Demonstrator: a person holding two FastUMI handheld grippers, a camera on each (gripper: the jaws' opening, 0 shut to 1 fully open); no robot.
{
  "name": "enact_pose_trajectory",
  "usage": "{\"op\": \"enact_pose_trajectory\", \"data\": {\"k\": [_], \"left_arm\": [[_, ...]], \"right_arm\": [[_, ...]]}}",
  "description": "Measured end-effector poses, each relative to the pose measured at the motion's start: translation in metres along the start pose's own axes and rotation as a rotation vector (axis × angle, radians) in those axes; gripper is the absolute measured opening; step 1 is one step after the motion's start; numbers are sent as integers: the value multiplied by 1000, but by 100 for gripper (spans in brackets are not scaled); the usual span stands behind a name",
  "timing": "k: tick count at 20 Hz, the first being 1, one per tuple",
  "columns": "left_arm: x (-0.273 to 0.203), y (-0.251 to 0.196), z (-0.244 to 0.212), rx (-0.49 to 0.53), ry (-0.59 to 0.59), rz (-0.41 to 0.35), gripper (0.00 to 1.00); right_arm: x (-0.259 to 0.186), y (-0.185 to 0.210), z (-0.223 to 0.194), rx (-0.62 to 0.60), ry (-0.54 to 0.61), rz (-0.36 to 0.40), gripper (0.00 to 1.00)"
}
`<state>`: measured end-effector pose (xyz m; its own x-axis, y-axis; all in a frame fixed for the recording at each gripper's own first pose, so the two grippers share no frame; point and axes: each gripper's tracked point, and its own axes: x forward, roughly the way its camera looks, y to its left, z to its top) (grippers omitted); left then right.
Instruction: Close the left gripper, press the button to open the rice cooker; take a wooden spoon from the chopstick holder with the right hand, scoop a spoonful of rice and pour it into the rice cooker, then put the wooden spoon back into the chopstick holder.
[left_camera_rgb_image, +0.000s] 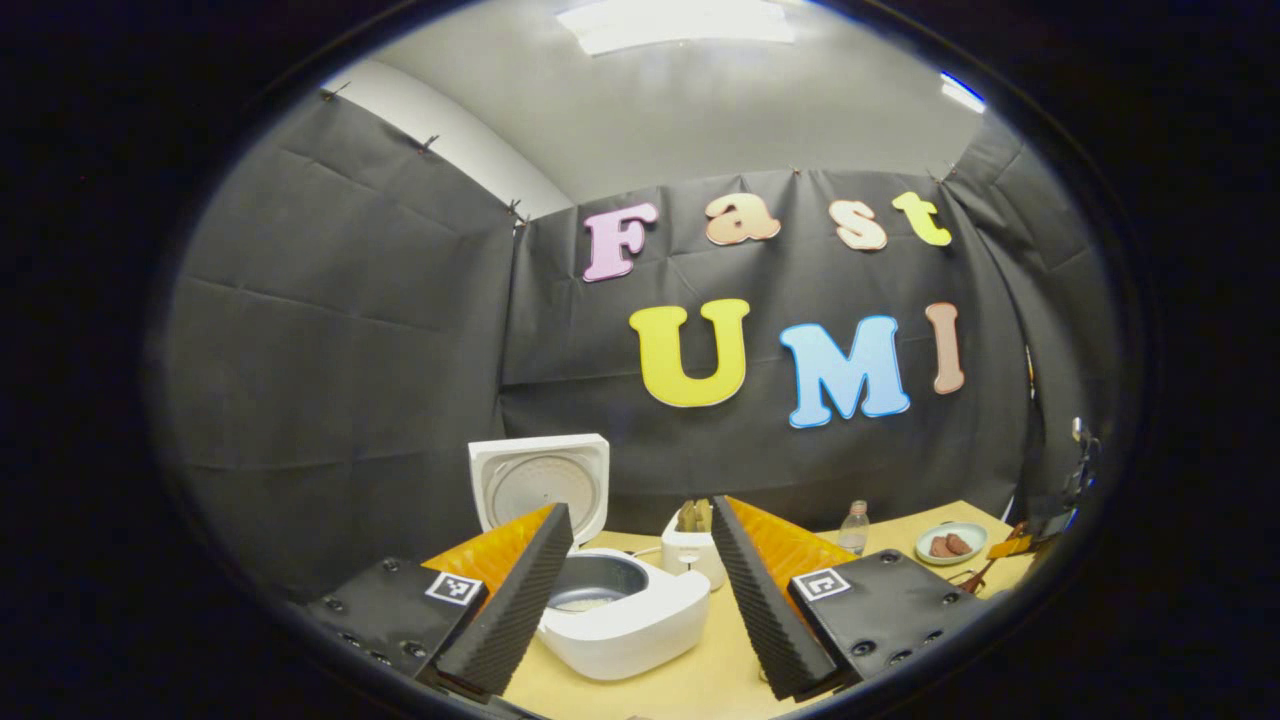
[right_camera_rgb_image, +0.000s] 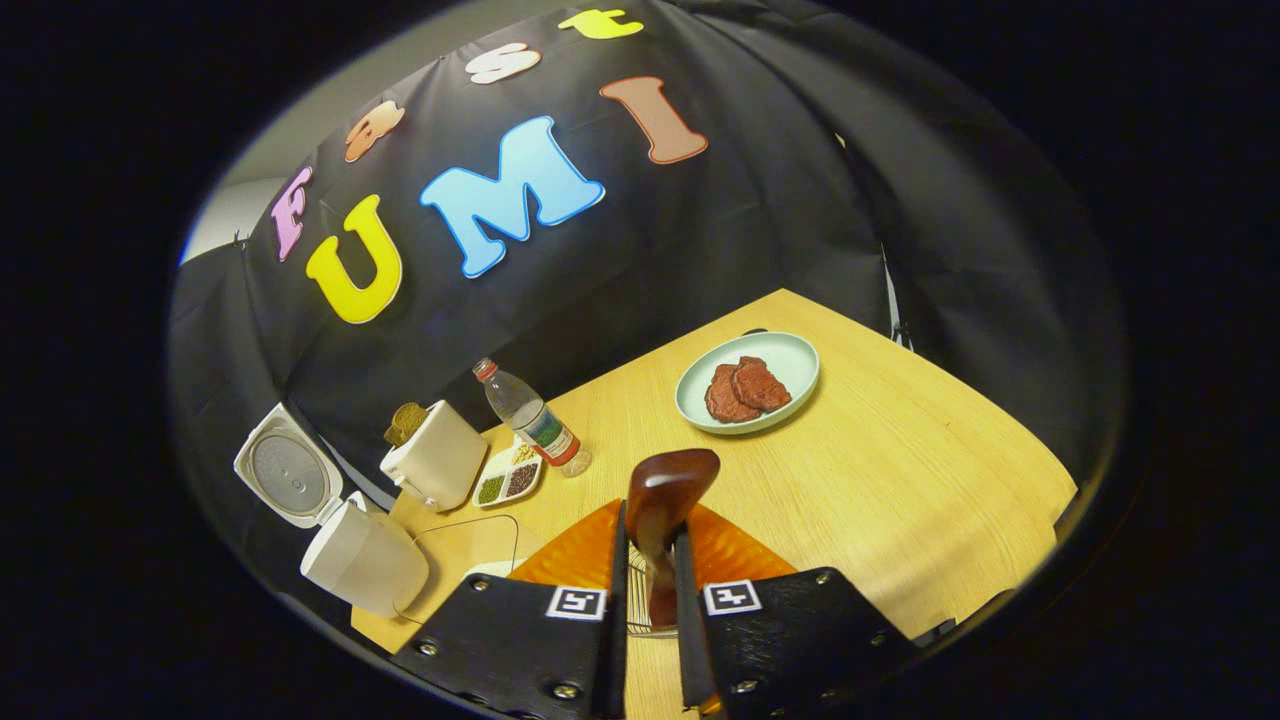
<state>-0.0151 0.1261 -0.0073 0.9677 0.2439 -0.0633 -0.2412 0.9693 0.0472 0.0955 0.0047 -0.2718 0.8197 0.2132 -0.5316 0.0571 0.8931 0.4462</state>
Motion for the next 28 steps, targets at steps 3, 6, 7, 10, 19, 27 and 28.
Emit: {"op": "enact_pose_trajectory", "data": {"k": [3, 6, 7, 10, 19, 27, 28], "left_arm": [[3, -2, -4, -6, 13, 6, 96], [8, -3, -4, -4, 10, 19, 99], [9, -3, -2, -5, 7, 24, 97], [18, 3, 2, -2, -5, 56, 99], [104, 63, 15, 0, 21, 152, 97], [207, 117, 16, 13, 51, 192, 96], [218, 122, 16, 19, 53, 197, 97]], "right_arm": [[-16, -6, 12, -87, -41, -23, 75], [-43, -18, 40, -243, -137, -104, 99], [-51, -17, 49, -284, -161, -113, 99], [-80, -3, 71, -355, -219, -94, 99], [-142, 35, 102, -432, -359, -118, 99], [-156, 58, 92, -451, -376, -179, 99], [-157, 65, 90, -452, -382, -176, 99]]}}
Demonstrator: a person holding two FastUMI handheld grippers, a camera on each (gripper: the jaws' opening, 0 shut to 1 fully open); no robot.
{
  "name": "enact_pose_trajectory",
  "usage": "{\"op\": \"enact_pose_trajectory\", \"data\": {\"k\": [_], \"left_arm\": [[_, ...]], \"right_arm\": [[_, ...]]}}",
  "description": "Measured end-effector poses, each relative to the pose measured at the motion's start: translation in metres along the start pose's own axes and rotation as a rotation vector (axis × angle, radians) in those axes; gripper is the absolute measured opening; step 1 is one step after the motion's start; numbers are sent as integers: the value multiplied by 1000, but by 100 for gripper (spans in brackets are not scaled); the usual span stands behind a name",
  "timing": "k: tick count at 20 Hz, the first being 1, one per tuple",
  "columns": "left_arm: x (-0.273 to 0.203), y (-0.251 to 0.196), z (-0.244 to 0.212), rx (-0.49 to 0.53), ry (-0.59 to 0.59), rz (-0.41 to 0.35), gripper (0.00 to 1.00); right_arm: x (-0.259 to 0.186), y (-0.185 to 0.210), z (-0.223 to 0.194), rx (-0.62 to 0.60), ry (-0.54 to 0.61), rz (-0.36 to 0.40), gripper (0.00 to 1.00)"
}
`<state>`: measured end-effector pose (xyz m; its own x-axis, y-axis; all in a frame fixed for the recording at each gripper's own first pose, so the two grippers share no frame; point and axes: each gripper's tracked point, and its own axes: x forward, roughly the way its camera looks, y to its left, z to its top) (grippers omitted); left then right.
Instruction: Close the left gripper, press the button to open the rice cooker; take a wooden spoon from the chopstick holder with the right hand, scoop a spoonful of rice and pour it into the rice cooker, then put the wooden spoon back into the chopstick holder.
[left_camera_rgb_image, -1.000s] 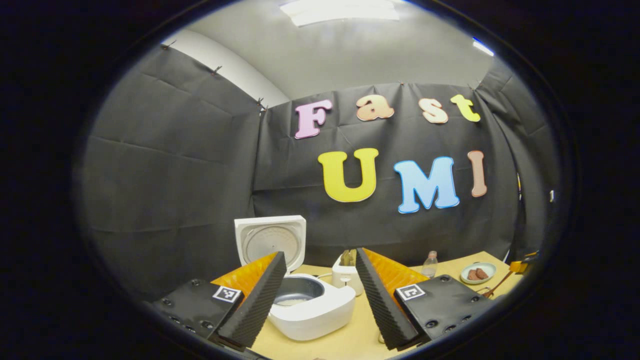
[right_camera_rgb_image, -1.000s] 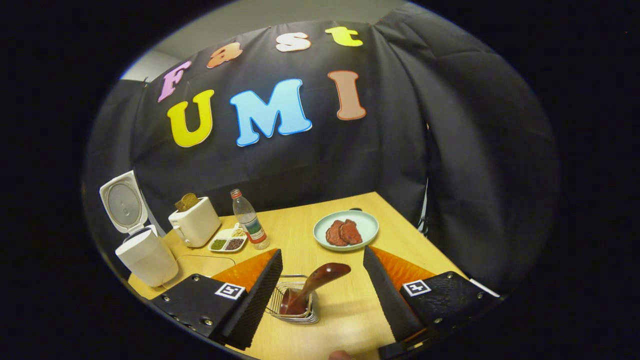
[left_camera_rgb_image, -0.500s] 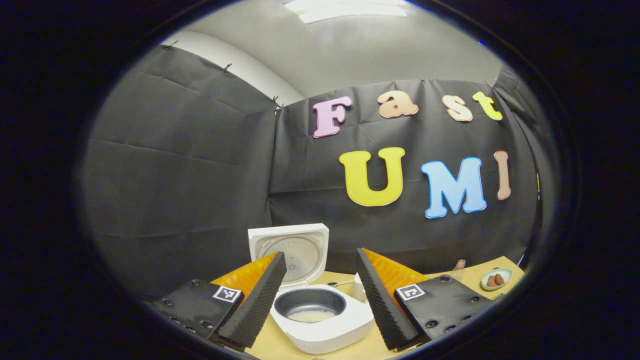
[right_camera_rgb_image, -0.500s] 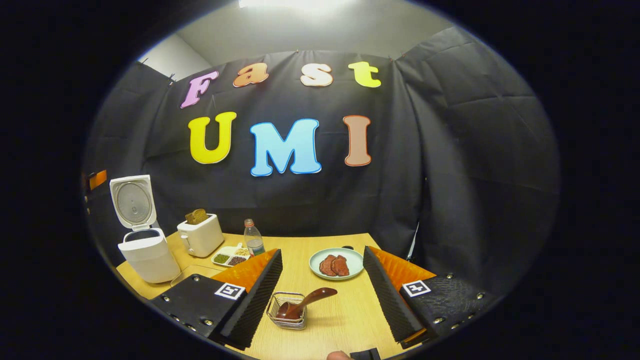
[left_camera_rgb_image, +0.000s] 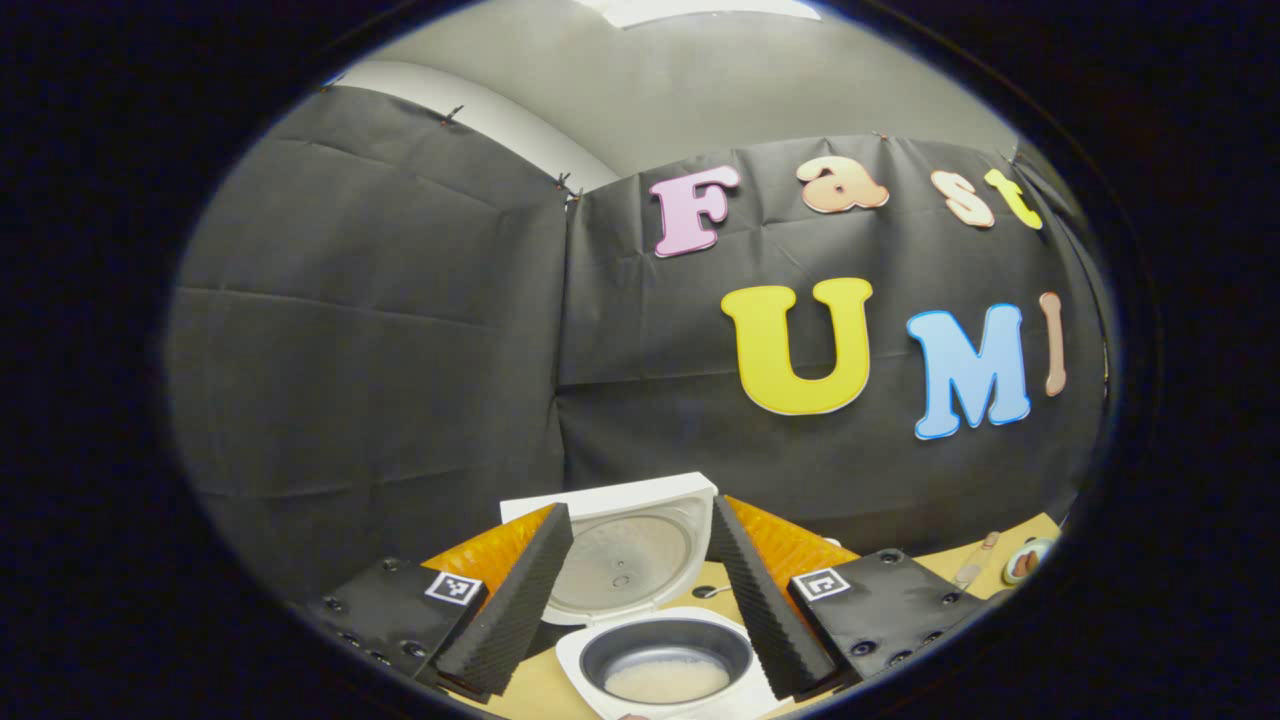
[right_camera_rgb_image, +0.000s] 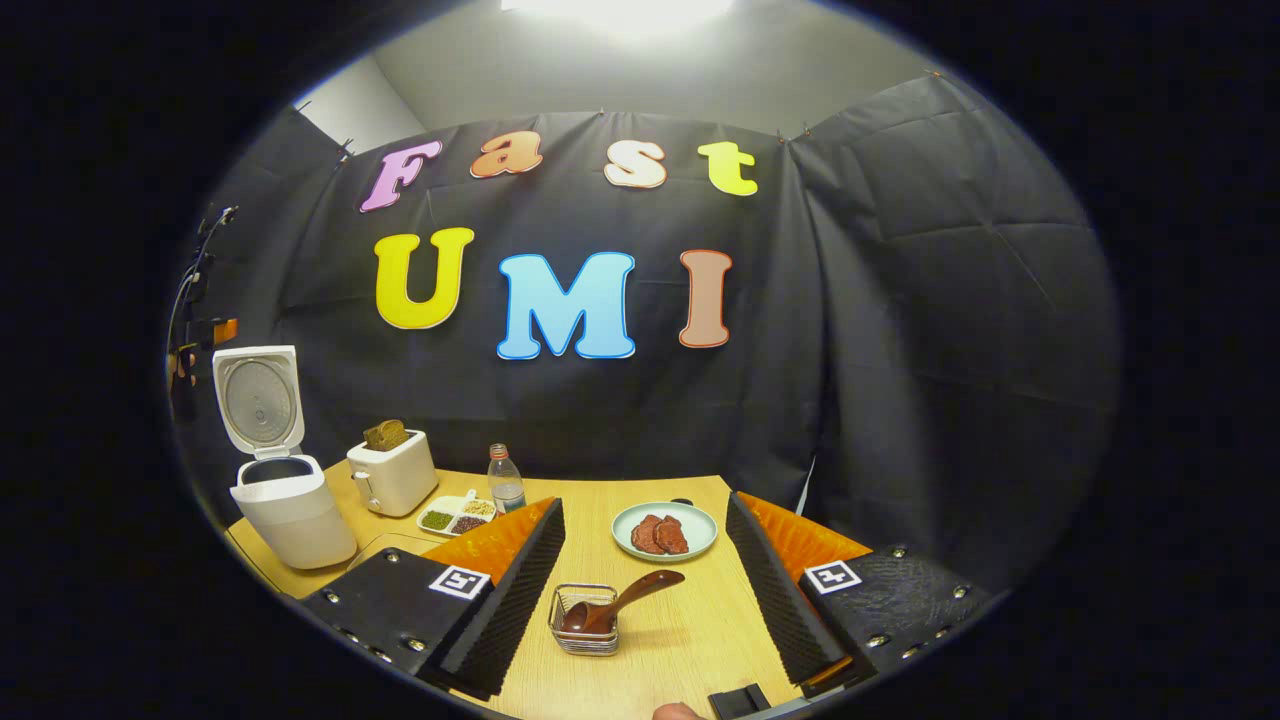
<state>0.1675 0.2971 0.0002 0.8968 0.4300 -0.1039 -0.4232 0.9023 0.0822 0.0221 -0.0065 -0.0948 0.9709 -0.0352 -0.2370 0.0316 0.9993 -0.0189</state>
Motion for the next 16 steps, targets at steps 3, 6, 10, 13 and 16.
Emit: {"op": "enact_pose_trajectory", "data": {"k": [3, 6, 10, 13, 16], "left_arm": [[40, 6, 0, 2, 16, 4, 97], [84, 18, -3, -25, 50, 25, 94], [137, 33, -13, -12, 100, 46, 97], [168, 33, -23, -16, 138, 51, 96], [194, 36, -32, -30, 193, 52, 96]], "right_arm": [[-2, 18, -5, -3, 6, 5, 99], [-6, 30, -13, -17, 22, 6, 99], [-11, 34, -22, -20, 44, -23, 99], [-10, 32, -26, -12, 53, -44, 99], [-8, 32, -30, -17, 66, -53, 99]]}}
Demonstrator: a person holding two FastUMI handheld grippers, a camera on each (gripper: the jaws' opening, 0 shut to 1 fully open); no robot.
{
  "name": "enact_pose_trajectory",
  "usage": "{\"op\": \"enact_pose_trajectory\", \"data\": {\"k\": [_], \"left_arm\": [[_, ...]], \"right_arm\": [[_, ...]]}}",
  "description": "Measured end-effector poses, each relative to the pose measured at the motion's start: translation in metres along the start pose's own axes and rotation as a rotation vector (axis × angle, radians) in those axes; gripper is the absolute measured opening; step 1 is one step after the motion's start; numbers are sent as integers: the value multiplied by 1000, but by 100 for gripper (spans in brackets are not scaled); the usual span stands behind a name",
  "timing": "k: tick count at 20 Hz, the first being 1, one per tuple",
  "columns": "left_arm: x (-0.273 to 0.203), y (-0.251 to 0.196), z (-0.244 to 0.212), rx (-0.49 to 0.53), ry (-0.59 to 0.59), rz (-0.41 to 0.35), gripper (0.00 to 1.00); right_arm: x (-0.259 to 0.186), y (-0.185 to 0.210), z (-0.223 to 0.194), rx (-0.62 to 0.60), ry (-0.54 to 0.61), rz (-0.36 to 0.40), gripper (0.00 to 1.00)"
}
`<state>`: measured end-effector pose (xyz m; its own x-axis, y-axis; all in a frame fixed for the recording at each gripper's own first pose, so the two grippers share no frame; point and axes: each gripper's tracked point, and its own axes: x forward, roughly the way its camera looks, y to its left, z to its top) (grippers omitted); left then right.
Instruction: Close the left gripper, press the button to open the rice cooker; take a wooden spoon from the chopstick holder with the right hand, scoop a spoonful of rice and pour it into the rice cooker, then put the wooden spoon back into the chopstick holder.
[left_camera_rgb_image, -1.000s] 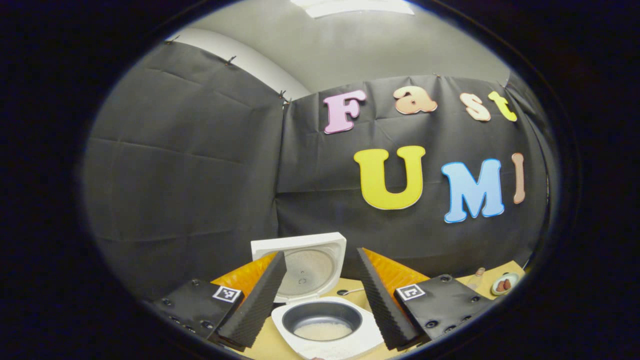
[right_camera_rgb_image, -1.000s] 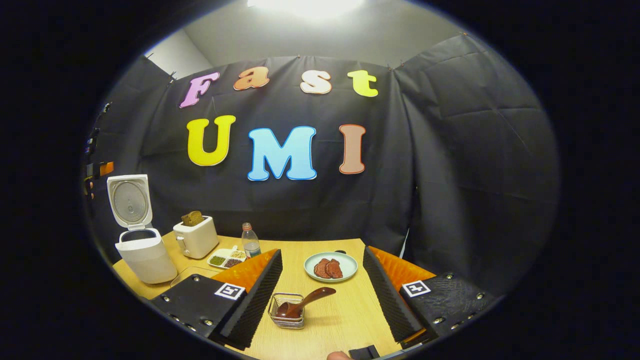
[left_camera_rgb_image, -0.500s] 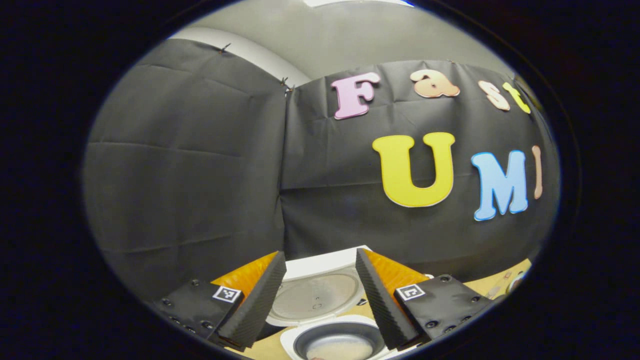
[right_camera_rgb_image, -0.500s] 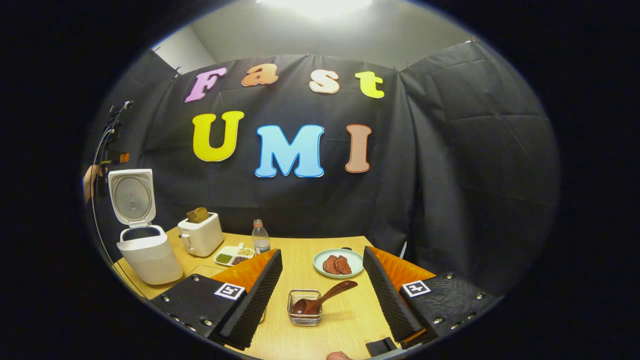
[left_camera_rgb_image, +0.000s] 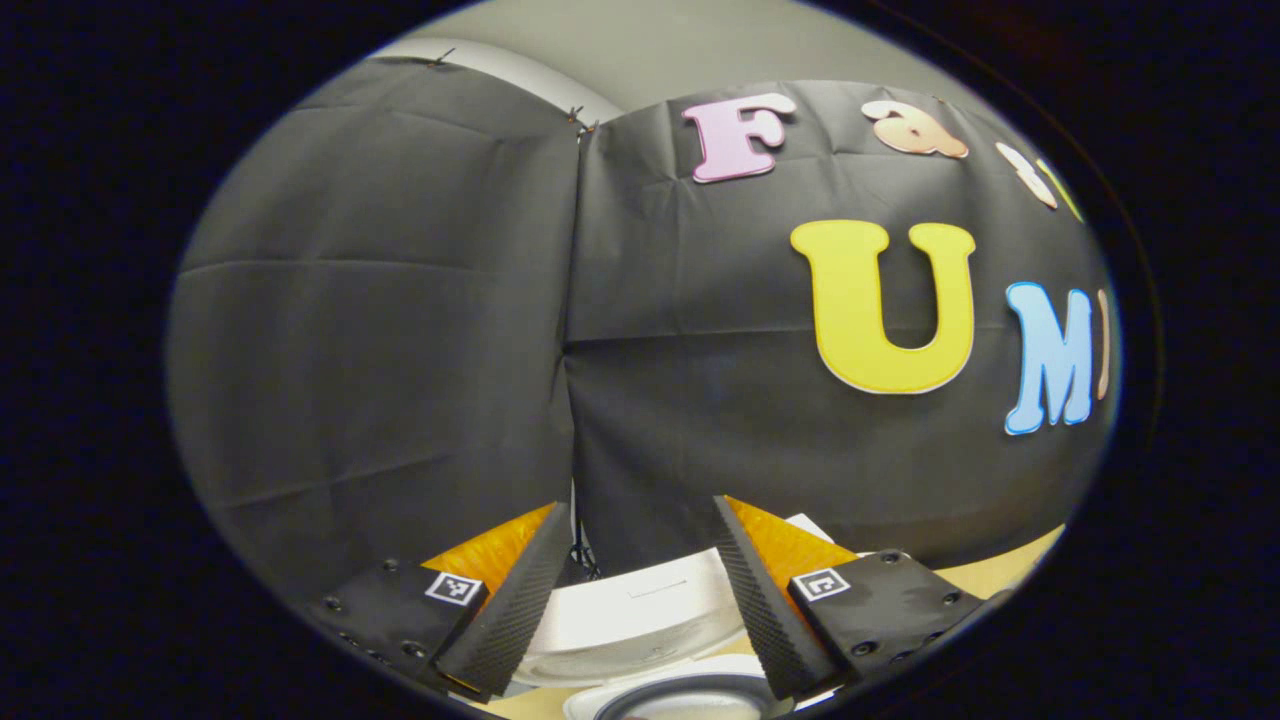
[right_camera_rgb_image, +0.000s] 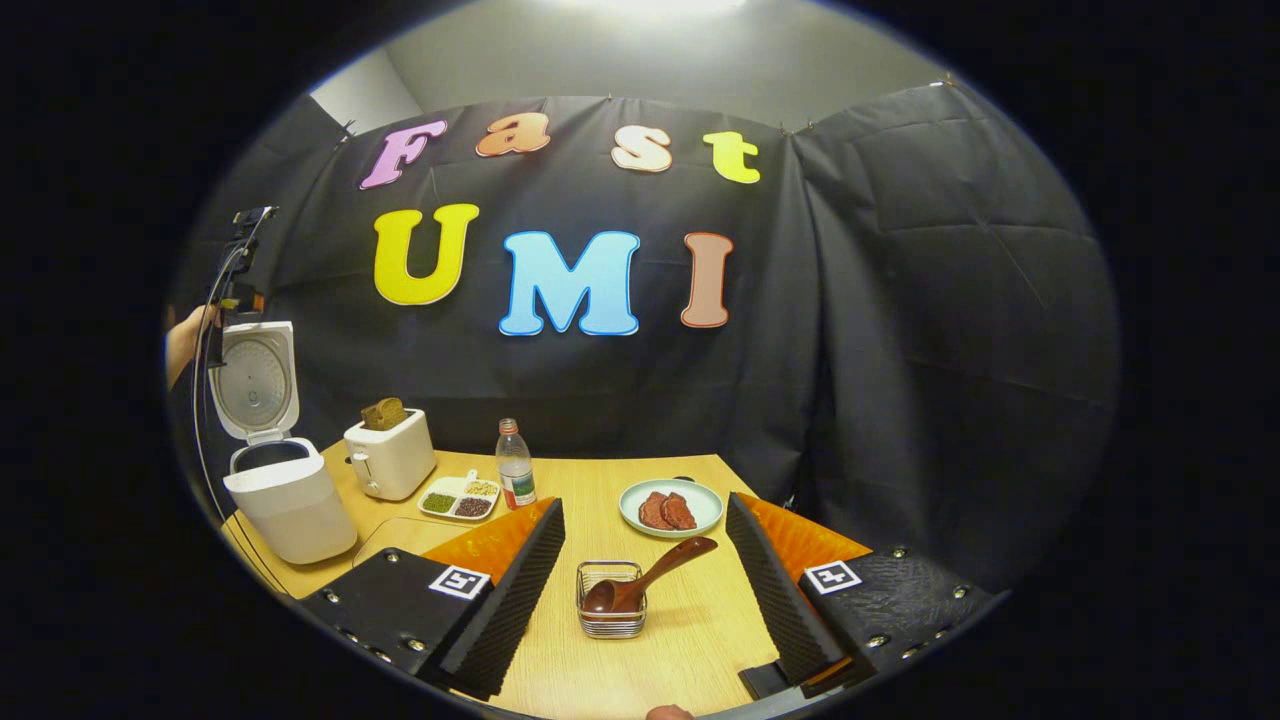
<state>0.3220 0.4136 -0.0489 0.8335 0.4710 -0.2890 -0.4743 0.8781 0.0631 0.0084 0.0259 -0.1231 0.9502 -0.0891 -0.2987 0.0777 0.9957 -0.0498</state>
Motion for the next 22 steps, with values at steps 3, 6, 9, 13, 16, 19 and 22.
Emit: {"op": "enact_pose_trajectory", "data": {"k": [3, 6, 9, 13, 16, 19, 22], "left_arm": [[17, -3, -15, 9, 74, 8, 97], [16, -1, -18, -17, 84, 23, 97], [12, 3, -21, -59, 110, 31, 98], [-16, -6, -29, -65, 127, 24, 95], [-36, -16, -35, -68, 136, 23, 96], [-57, -27, -44, -70, 150, 15, 96], [-76, -39, -55, -66, 168, -2, 95]], "right_arm": [[6, 2, -3, -7, 9, 9, 99], [9, 2, -1, -16, 6, 20, 99], [11, -5, -1, -33, 4, 24, 99], [12, -16, -1, -13, 2, 48, 99], [11, -26, 1, -1, -4, 60, 99], [14, -35, -1, -1, 2, 78, 99], [15, -42, -1, -16, 1, 98, 99]]}}
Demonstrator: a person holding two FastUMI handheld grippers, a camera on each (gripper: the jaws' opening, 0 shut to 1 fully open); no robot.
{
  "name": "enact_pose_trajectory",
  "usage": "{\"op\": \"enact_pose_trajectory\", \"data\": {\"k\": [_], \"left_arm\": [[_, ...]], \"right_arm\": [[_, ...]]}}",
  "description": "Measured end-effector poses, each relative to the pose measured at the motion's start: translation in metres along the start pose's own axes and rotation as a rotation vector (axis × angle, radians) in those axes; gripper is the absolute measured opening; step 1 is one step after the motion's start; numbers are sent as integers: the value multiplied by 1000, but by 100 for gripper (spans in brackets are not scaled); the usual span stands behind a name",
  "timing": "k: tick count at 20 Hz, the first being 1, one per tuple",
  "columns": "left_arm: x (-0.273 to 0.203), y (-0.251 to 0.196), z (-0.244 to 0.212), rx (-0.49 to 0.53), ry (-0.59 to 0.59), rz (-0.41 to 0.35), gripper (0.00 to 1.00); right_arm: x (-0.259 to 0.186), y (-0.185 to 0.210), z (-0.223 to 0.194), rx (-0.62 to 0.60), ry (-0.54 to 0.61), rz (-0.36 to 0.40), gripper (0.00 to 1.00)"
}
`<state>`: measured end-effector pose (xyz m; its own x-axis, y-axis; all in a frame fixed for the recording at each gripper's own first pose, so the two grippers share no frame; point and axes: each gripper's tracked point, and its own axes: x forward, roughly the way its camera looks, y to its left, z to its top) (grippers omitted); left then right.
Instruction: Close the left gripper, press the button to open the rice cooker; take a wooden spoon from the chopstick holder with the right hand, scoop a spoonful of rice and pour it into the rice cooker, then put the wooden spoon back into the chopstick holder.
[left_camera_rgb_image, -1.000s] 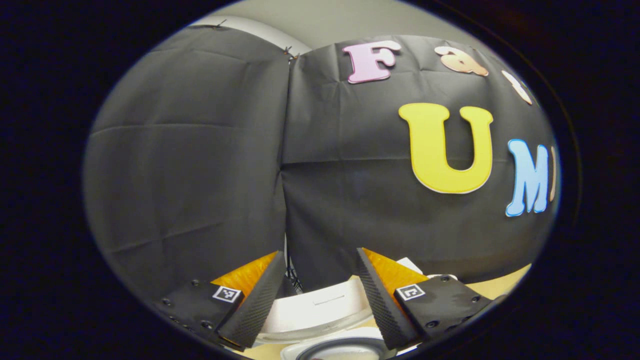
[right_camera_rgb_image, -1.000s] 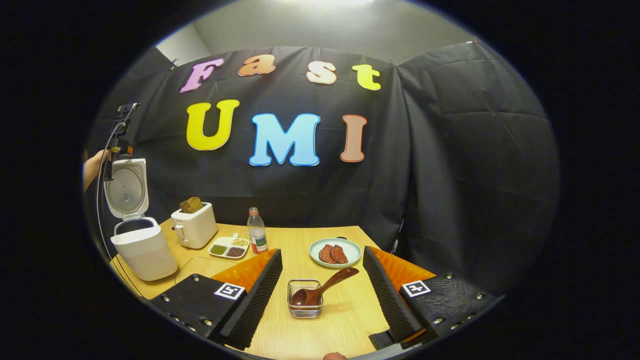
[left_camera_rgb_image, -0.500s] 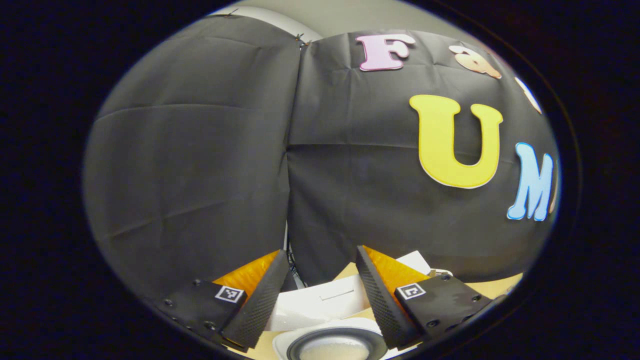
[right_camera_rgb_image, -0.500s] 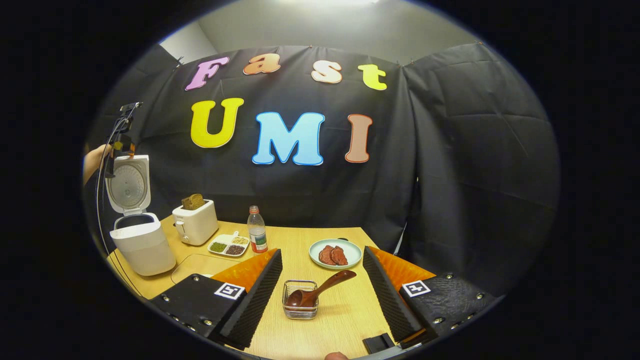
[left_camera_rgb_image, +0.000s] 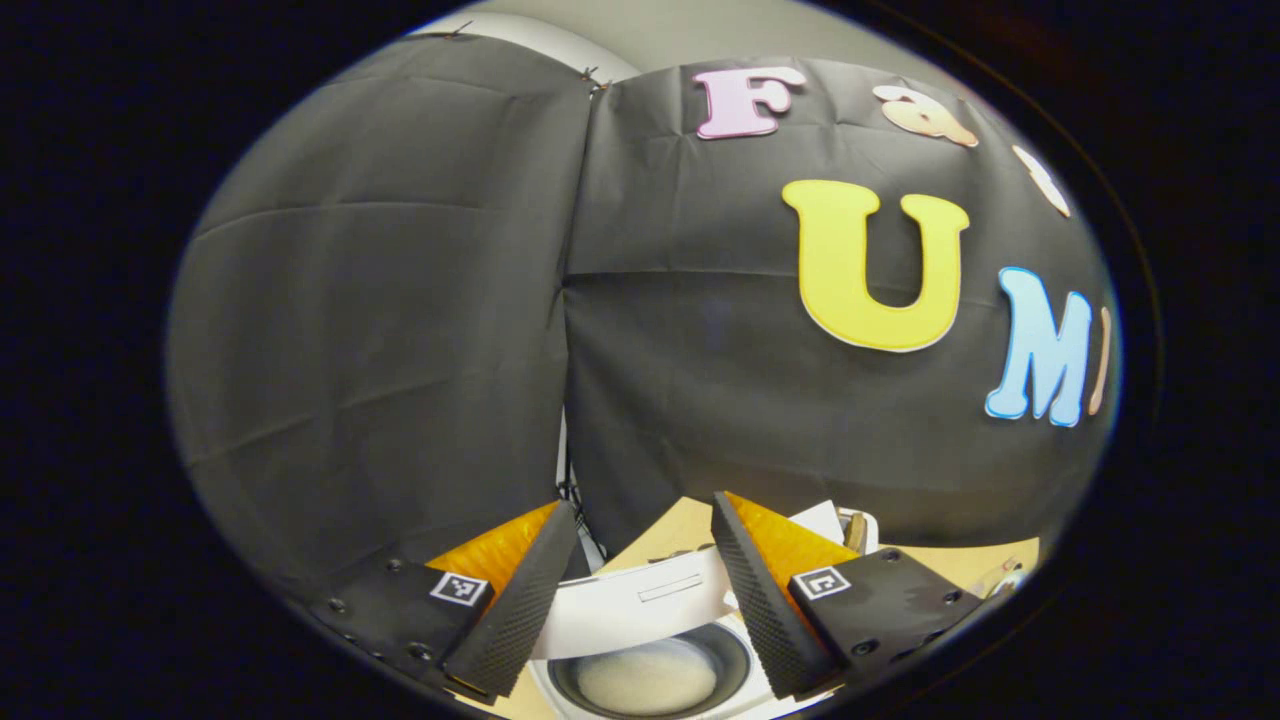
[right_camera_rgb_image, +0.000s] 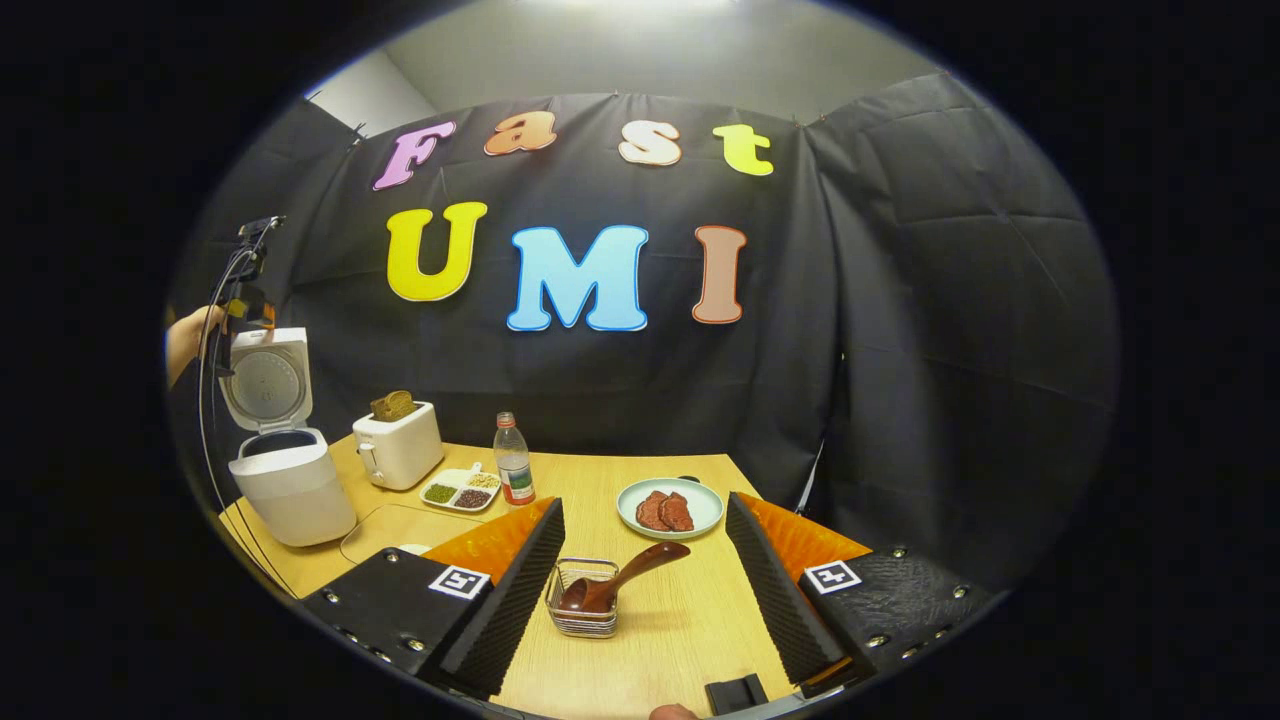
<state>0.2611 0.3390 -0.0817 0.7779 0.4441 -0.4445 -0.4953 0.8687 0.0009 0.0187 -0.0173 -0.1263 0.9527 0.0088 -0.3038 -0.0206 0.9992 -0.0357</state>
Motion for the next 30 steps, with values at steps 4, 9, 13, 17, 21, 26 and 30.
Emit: {"op": "enact_pose_trajectory", "data": {"k": [4, 9, 13, 17, 21, 26, 30], "left_arm": [[-20, -14, -24, 5, 29, -22, 95], [-43, -30, -62, 24, 69, -38, 95], [-56, -38, -90, 37, 105, -38, 95], [-59, -47, -121, 30, 144, -42, 95], [-63, -52, -145, 53, 169, -42, 95], [-65, -56, -174, 57, 216, -46, 96], [-62, -57, -195, 77, 251, -46, 95]], "right_arm": [[-4, -3, 1, -8, -1, 36, 99], [-7, -9, 4, -51, -11, 65, 99], [-9, -11, 3, -53, -6, 87, 99], [-11, -12, 0, -51, -3, 101, 98], [-12, -16, -5, -47, 5, 102, 99], [-13, -19, -11, -37, 17, 94, 99], [-12, -21, -12, -28, 18, 84, 99]]}}
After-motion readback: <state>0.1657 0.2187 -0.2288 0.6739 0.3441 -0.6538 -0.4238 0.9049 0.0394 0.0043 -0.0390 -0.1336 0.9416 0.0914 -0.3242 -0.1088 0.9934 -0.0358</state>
